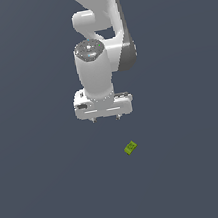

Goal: Pick up the object and move it to a goal position.

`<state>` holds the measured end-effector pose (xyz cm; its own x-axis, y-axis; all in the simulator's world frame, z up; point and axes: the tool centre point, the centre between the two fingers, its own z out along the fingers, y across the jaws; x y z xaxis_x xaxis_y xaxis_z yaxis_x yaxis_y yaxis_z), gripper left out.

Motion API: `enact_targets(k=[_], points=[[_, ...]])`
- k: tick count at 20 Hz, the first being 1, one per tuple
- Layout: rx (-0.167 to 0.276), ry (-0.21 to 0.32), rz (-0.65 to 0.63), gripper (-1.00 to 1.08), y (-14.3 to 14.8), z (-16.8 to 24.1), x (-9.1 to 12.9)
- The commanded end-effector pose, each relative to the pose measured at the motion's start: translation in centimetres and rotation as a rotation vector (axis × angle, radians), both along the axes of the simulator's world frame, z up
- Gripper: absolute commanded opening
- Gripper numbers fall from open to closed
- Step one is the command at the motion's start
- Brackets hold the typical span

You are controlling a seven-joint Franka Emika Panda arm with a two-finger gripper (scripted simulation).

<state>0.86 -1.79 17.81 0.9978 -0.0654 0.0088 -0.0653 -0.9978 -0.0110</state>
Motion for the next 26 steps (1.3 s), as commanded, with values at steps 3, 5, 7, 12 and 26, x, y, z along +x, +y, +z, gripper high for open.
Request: enact_targets(k=[3,5,7,12,26], points=[[-0.002,0.0,0.005,1.0,0.1,0.0,0.0],[-0.009,-0.001,0.02,1.0,0.3,-0.1,0.1],[-0.018,-0.002,0.042,1.0,0.7,-0.2,0.2],[-0.027,-0.003,0.061,1.0,1.0,-0.3,0.4],[-0.022,-0.002,-0.008,1.0,1.5,-1.0,1.0]])
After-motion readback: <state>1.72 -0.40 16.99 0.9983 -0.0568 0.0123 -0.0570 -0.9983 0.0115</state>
